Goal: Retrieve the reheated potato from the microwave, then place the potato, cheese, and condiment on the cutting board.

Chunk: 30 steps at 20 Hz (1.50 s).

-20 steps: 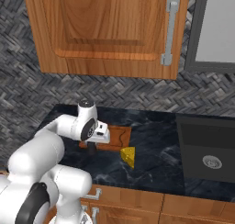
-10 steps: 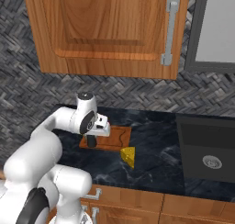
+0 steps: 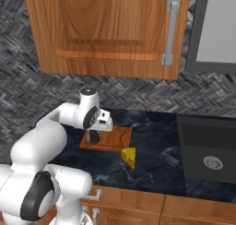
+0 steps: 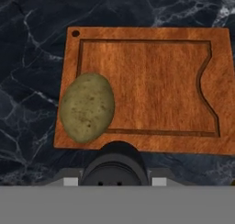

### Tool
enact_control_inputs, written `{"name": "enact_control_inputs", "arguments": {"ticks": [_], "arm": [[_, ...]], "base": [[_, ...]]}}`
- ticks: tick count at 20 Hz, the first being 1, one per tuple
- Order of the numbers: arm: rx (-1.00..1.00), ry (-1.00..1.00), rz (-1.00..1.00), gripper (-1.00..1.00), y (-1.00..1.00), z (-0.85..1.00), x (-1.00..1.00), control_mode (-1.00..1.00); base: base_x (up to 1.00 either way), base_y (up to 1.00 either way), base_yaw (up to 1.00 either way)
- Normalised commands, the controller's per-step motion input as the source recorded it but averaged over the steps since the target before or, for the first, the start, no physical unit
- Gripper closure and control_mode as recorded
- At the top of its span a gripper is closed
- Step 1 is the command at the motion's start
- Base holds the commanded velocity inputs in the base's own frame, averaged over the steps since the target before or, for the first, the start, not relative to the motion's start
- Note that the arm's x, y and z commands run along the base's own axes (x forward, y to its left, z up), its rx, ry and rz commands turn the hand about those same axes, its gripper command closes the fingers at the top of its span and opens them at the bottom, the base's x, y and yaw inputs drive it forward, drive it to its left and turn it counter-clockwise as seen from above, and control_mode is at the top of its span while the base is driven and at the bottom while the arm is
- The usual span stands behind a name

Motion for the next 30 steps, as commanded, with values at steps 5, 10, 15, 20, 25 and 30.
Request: {"name": "enact_control_inputs", "arguments": {"ticks": [5, 10, 15, 20, 25, 30], "arm": [[0.0, 0.0, 0.01, 1.0, -0.1, 0.0, 0.33, -1.0], [0.0, 0.02, 0.01, 1.0, -0.1, 0.0, 0.31, -1.0], [0.0, 0.0, 0.02, 1.0, -0.03, -0.12, 0.27, -1.0], [0.0, 0.01, 0.02, 1.0, -0.05, -0.18, 0.22, -1.0], [0.0, 0.01, 0.02, 1.0, -0.02, -0.2, 0.05, -1.0], [0.0, 0.01, 0.01, 1.0, 0.0, -0.2, 0.0, -1.0]], "base": [[0.0, 0.0, 0.0], [0.0, 0.0, 0.0], [0.0, 0.0, 0.0], [0.0, 0.0, 0.0], [0.0, 0.0, 0.0], [0.0, 0.0, 0.0]]}}
